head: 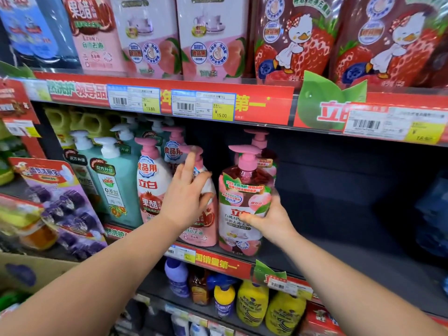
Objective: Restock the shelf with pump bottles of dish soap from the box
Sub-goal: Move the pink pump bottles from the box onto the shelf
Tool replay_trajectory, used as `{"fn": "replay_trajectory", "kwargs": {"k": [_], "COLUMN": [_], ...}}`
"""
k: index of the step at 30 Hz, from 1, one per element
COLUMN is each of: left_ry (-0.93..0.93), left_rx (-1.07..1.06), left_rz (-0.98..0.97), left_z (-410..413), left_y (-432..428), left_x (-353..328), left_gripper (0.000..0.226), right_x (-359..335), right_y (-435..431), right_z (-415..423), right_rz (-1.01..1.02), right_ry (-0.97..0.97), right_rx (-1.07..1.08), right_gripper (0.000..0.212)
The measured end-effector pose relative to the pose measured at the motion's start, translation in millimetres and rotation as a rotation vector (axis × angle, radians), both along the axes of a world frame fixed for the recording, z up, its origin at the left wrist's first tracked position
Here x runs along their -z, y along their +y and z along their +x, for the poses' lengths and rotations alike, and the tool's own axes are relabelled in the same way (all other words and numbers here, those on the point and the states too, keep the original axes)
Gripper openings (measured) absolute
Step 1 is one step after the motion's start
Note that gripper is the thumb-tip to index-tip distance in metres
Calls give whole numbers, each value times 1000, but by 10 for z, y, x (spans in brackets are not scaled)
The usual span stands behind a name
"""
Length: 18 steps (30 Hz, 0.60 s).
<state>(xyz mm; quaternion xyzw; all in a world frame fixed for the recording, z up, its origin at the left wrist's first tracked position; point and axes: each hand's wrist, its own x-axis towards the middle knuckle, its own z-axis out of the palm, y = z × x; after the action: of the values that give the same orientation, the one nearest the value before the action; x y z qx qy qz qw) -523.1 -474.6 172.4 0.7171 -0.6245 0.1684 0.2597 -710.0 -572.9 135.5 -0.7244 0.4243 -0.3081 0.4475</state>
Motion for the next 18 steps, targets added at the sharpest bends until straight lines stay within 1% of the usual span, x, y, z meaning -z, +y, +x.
{"fn": "replay_trajectory", "kwargs": {"k": [4,7,9,11,12,14,15,16,18], "left_ry": [-83,-90,-85,-72,-61,-48,-45,-41,-35], "left_rx": [-134,-227,-254,-267,-275,-309,-333,-358,-387], "left_rz": [43,95,79,77,94,169,220,261,319], "left_z": [-90,-170,-215,-243,-248,-225,-206,-184,-146], "left_y": [-20,2,101,248,341,554,656,786,1087], "left_x": [-53,-83,-79,-44,-13,35,60,80,106], "left_gripper": [42,60,70,73,74,75,74,72,66], "right_x": [-38,-117,-223,-352,-415,-517,-547,-564,-552], "right_y": [-14,-11,34,99,168,343,434,544,812], "right_z": [-25,-82,-161,-242,-272,-280,-259,-213,-58], "right_rz": [-15,-73,-222,-468,-601,-837,-907,-945,-954], "right_ry": [45,96,147,215,256,361,414,455,523], "right_rx": [-26,-50,-31,13,26,2,-40,-101,-234], "right_gripper": [79,80,91,104,104,96,91,86,79]}}
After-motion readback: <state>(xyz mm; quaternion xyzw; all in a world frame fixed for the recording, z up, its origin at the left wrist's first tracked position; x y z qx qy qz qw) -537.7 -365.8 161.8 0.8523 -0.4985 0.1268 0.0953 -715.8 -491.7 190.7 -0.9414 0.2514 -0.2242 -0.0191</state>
